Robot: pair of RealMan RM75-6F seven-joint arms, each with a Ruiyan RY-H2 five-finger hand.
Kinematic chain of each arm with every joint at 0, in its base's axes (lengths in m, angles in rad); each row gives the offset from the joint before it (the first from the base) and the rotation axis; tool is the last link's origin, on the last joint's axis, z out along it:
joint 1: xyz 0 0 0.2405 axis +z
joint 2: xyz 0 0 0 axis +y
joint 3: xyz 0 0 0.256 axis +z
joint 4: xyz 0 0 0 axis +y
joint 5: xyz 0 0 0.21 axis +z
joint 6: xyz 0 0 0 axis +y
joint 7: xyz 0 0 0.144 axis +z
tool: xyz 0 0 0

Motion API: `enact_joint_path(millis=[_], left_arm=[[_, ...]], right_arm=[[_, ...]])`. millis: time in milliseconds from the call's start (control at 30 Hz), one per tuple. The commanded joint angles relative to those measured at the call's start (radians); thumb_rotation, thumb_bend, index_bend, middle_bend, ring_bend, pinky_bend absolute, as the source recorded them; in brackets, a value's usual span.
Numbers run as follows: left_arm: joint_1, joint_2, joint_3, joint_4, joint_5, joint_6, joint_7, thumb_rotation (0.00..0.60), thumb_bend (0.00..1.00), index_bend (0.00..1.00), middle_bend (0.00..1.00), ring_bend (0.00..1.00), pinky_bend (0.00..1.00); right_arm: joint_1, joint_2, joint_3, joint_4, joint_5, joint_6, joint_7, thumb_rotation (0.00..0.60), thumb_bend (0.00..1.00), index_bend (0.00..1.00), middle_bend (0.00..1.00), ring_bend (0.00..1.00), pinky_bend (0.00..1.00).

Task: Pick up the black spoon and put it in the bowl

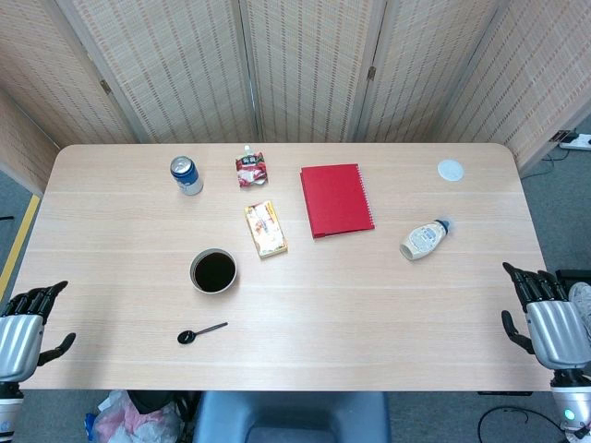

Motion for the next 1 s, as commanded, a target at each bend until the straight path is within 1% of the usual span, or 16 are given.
enact_joint_path(millis=[33, 500, 800, 933, 1000], left_arm=[[-0.001, 0.001, 0.001, -0.002, -0.001, -0.002, 0.002, 0.600, 0.27, 0.17, 0.26, 0.21, 0.24], [-0.005, 0.005, 0.000, -0.004, 0.012, 0.001, -0.008, 0.600, 0.27, 0.17, 0.26, 0.21, 0.24], [-0.022, 0.006, -0.002, 0.006, 0.034, -0.010, -0.030, 0.600, 0.27, 0.20, 0.26, 0.21, 0.24], [-0.038, 0.008, 0.005, 0.013, 0.071, -0.020, -0.059, 0.600, 0.27, 0.23, 0.27, 0.24, 0.24], [-0.049, 0.010, 0.016, 0.020, 0.106, -0.026, -0.077, 0.600, 0.27, 0.26, 0.32, 0.29, 0.25]], right_arm=[[-0.001, 0.000, 0.000, 0.001, 0.000, 0.001, 0.002, 0.600, 0.39, 0.09, 0.18, 0.17, 0.15], [-0.012, 0.004, -0.001, 0.007, -0.007, 0.021, 0.022, 0.600, 0.39, 0.09, 0.18, 0.17, 0.15], [-0.011, 0.012, 0.004, 0.003, -0.010, 0.026, 0.026, 0.600, 0.39, 0.09, 0.18, 0.17, 0.15], [-0.012, 0.013, 0.005, 0.001, -0.010, 0.028, 0.027, 0.600, 0.39, 0.09, 0.18, 0.17, 0.15], [-0.013, 0.013, 0.005, 0.000, -0.010, 0.029, 0.026, 0.600, 0.39, 0.09, 0.18, 0.17, 0.15]])
